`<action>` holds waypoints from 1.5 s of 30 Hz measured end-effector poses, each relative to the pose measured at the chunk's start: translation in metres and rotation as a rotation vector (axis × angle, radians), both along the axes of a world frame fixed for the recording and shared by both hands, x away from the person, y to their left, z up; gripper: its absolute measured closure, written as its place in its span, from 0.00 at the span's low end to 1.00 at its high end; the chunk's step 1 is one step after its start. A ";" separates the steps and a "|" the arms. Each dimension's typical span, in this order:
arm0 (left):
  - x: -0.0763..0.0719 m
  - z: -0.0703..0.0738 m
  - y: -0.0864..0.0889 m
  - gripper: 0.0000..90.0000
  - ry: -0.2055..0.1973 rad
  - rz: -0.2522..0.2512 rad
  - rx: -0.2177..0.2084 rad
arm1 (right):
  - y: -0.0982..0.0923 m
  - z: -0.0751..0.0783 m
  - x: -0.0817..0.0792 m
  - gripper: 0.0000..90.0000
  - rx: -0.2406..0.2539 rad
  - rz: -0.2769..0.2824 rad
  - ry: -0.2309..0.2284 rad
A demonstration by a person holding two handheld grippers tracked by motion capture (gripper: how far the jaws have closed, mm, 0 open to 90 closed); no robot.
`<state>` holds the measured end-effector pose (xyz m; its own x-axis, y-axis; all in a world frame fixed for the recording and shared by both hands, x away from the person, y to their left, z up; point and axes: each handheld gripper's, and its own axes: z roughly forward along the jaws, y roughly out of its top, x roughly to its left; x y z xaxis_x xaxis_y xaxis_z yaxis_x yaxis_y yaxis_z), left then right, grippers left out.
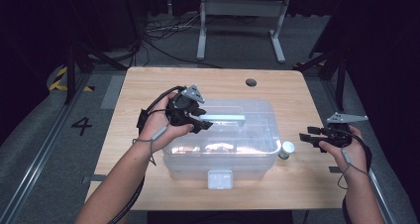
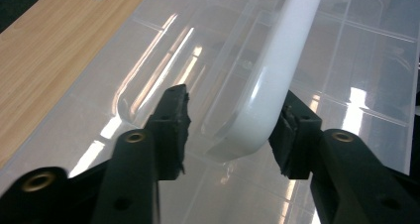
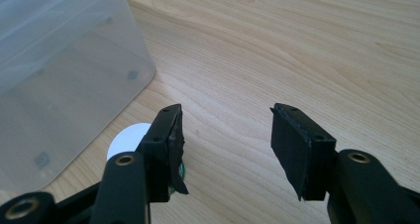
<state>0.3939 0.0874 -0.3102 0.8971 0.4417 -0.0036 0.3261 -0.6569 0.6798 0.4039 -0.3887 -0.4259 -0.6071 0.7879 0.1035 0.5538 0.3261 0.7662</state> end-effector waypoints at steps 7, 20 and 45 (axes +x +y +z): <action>-0.003 0.000 -0.004 0.79 -0.043 -0.030 0.027 | 0.002 -0.001 0.000 0.53 -0.001 0.007 0.002; 0.000 0.002 -0.004 0.81 -0.038 -0.040 0.034 | 0.002 0.007 -0.007 0.54 0.004 0.003 -0.025; 0.027 0.024 -0.005 0.80 0.024 0.005 0.025 | 0.014 0.034 -0.035 0.56 0.008 0.058 -0.115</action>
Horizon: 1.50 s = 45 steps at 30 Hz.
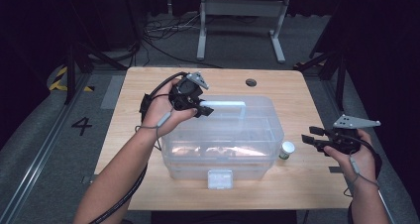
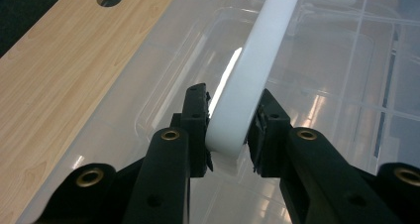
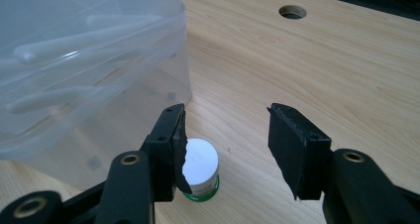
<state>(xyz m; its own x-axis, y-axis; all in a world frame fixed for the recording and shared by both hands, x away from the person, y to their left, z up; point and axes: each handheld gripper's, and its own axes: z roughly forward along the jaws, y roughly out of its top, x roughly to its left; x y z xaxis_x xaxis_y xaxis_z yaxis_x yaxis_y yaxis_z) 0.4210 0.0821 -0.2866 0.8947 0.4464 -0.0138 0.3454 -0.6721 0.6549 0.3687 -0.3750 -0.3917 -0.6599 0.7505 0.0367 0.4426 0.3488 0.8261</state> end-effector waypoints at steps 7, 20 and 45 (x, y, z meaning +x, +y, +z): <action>0.008 0.004 0.000 0.80 0.010 0.006 0.003 | 0.008 0.009 -0.006 0.64 0.007 0.047 -0.005; 0.017 0.009 -0.001 0.80 0.024 0.017 0.009 | 0.035 0.027 -0.024 1.00 0.017 0.172 0.059; 0.028 0.012 0.002 0.80 0.055 0.022 -0.019 | 0.081 0.024 -0.035 1.00 0.029 0.379 0.086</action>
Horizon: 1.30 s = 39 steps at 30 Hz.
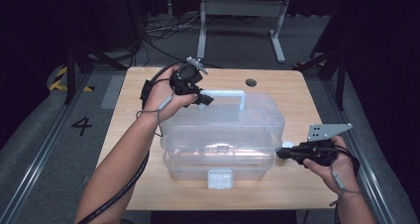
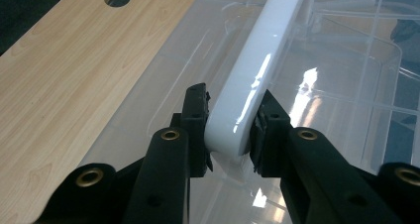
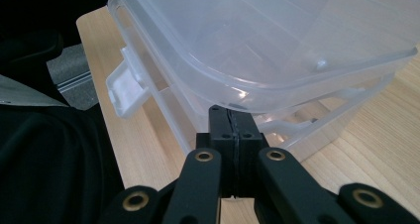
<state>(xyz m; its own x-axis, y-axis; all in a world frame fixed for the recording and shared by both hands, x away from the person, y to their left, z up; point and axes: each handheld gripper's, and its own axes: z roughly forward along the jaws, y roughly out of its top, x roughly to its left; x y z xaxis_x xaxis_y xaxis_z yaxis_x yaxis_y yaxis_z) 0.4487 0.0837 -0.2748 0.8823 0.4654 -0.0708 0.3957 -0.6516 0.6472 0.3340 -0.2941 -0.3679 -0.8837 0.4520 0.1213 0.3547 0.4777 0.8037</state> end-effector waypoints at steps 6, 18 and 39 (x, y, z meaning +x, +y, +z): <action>-0.008 0.004 -0.004 0.80 -0.035 -0.001 0.049 | -0.001 0.000 0.000 1.00 0.015 -0.008 -0.002; -0.012 0.004 -0.007 0.58 -0.031 -0.022 0.046 | 0.000 0.001 0.001 1.00 0.018 -0.010 0.001; -0.040 0.040 0.030 0.54 -0.188 0.111 -0.145 | 0.001 0.008 0.003 1.00 0.049 -0.038 -0.042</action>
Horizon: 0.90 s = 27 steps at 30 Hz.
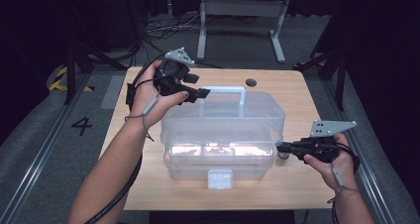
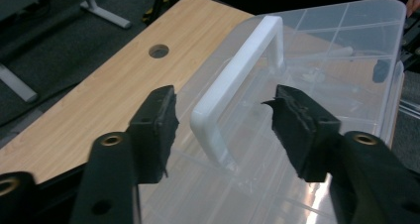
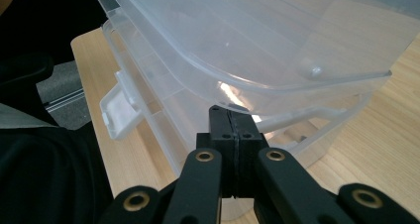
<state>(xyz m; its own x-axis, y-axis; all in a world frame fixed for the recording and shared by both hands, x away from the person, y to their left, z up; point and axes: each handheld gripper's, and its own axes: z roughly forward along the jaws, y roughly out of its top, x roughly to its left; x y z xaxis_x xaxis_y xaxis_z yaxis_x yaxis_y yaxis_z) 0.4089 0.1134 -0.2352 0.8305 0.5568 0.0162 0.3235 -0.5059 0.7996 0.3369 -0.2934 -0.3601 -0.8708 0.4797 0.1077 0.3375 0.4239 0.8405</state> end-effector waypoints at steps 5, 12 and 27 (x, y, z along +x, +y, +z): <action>-0.004 0.005 0.012 0.77 0.002 0.003 -0.020 | 0.002 0.001 0.002 1.00 0.009 -0.006 -0.011; -0.015 0.005 0.020 1.00 0.013 -0.021 -0.005 | 0.002 0.005 0.005 1.00 0.037 -0.024 -0.032; -0.045 0.005 0.029 1.00 0.015 -0.044 0.003 | 0.005 0.013 0.013 1.00 0.076 -0.057 -0.066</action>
<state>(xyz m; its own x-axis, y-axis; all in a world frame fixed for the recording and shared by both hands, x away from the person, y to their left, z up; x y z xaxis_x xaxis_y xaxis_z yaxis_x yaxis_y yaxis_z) 0.3635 0.1424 -0.2305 0.8541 0.5201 0.0058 0.3127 -0.5223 0.7934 0.3500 -0.2883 -0.3473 -0.8487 0.5213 0.0893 0.3022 0.3394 0.8908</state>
